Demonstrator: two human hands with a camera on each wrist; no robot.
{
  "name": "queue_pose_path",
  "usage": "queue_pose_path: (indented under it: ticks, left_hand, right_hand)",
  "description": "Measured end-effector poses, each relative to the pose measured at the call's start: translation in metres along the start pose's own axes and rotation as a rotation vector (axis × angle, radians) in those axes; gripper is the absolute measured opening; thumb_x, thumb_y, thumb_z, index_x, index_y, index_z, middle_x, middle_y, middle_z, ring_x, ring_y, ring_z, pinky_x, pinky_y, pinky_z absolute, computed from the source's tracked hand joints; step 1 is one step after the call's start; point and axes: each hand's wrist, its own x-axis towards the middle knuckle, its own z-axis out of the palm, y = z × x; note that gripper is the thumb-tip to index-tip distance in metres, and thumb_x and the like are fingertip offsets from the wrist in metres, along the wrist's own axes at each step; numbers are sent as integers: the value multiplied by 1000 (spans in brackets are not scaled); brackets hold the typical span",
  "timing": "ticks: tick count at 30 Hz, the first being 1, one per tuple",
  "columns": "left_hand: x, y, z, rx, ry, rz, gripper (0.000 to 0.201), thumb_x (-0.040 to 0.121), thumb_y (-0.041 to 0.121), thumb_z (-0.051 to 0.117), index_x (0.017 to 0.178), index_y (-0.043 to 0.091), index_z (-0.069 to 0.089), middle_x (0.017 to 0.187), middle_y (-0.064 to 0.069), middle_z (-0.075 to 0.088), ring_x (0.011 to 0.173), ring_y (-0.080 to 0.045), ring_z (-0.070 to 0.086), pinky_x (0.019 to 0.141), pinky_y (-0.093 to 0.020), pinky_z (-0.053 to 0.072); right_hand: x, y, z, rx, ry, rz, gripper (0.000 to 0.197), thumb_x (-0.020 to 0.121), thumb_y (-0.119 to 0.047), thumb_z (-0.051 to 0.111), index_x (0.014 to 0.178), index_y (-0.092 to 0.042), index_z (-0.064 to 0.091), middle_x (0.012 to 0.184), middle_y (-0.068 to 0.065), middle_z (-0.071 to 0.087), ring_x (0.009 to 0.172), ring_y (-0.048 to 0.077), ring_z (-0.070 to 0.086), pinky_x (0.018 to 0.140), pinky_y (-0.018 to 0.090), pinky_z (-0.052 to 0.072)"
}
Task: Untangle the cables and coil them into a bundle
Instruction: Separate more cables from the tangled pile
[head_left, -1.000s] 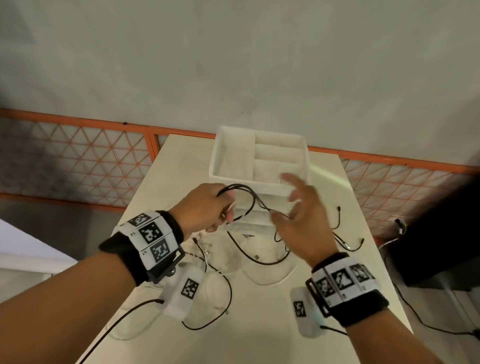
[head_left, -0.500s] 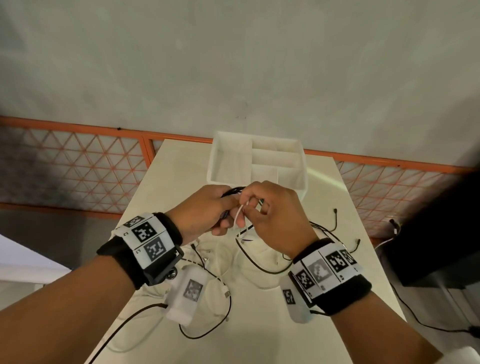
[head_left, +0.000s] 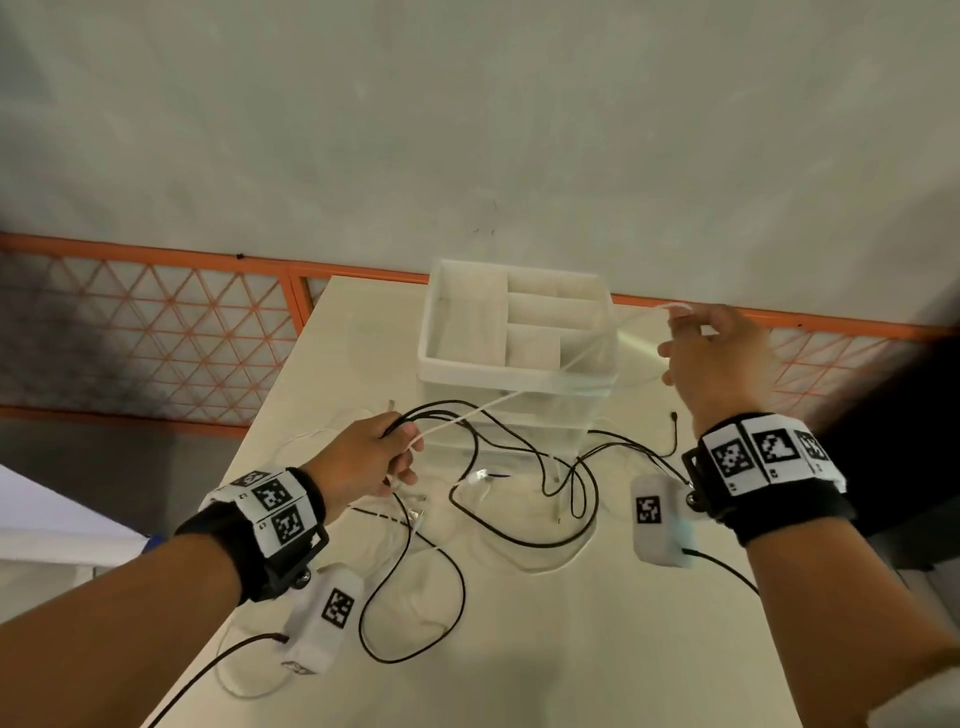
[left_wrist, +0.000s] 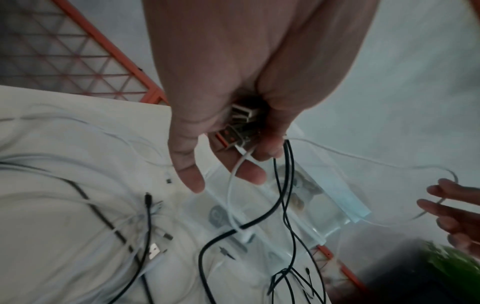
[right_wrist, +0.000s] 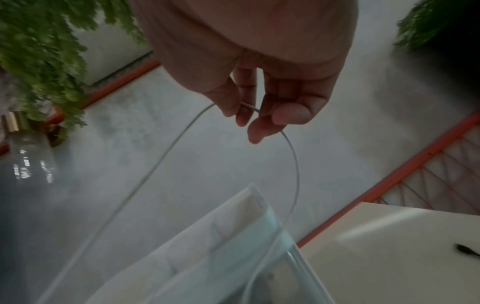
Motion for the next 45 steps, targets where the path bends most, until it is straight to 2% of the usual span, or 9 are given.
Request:
queue_pose_path:
  ticks: [6, 10, 14, 23, 29, 33, 36, 39, 45]
  left_hand:
    - [-1, -11, -5, -48, 10, -77, 27, 104, 26, 41, 89, 14, 61, 70, -3, 55, 68, -18, 55, 66, -33, 47]
    - [-5, 4, -4, -121, -8, -20, 29, 105, 18, 42, 92, 4, 64, 66, -5, 47, 55, -15, 44, 52, -28, 38]
    - [-10, 31, 12, -165, -98, 44, 31, 105, 18, 43, 90, 2, 65, 66, -5, 49, 56, -15, 43, 51, -26, 36]
    - [-20, 44, 33, -79, -255, 64, 29, 105, 24, 42, 90, 11, 62, 67, -3, 60, 74, -22, 70, 69, -33, 47]
    - [-22, 32, 31, -152, -288, -43, 30, 105, 33, 41, 92, 11, 58, 66, -3, 51, 68, -23, 65, 65, -40, 58]
    - [-15, 31, 30, -169, -122, -45, 27, 104, 31, 44, 90, 12, 57, 67, 0, 42, 45, -10, 32, 37, -18, 24]
    - [-12, 33, 26, -271, -37, -60, 37, 99, 45, 47, 84, 12, 52, 63, 2, 40, 41, -8, 24, 35, -17, 18]
    - [-12, 34, 21, -302, -58, -64, 50, 92, 63, 44, 79, 15, 48, 57, 5, 40, 43, -10, 20, 35, -17, 16]
    - [-14, 33, 24, -301, -21, -43, 32, 103, 35, 46, 80, 13, 48, 67, -2, 42, 46, -12, 34, 42, -24, 32]
  right_hand:
    - [-5, 31, -3, 47, -70, -8, 18, 102, -30, 43, 102, -41, 57, 119, -3, 67, 59, 13, 73, 67, 46, 60]
    - [-24, 49, -7, -281, -422, 24, 64, 95, -17, 57, 151, -36, 34, 110, -3, 70, 83, 16, 69, 72, 30, 53]
    - [-80, 14, 12, -221, -652, -213, 66, 83, -29, 75, 141, -41, 46, 87, -10, 66, 66, 0, 60, 62, 14, 45]
    - [-85, 2, 32, -146, -482, -339, 13, 92, -29, 70, 95, -27, 82, 44, -30, 53, 51, -1, 55, 61, 17, 44]
    - [-77, 8, 28, -63, -422, -216, 17, 92, -23, 71, 106, -22, 80, 86, 0, 80, 85, 16, 74, 89, 29, 56]
    - [-92, 20, 32, 119, -300, -275, 32, 89, -14, 71, 116, -29, 66, 86, -9, 71, 52, 8, 59, 56, 18, 51]
    - [-119, 55, 44, -1, -554, -342, 16, 82, -22, 73, 92, -28, 62, 72, -11, 63, 52, 8, 57, 56, 30, 55]
    - [-138, 101, 59, -482, -988, -257, 17, 87, -34, 67, 102, -30, 72, 104, -13, 70, 97, 9, 66, 91, 35, 55]
    - [-156, 137, 70, -778, -1018, -186, 35, 92, -25, 60, 127, -24, 59, 133, -1, 59, 122, 24, 57, 99, 30, 45]
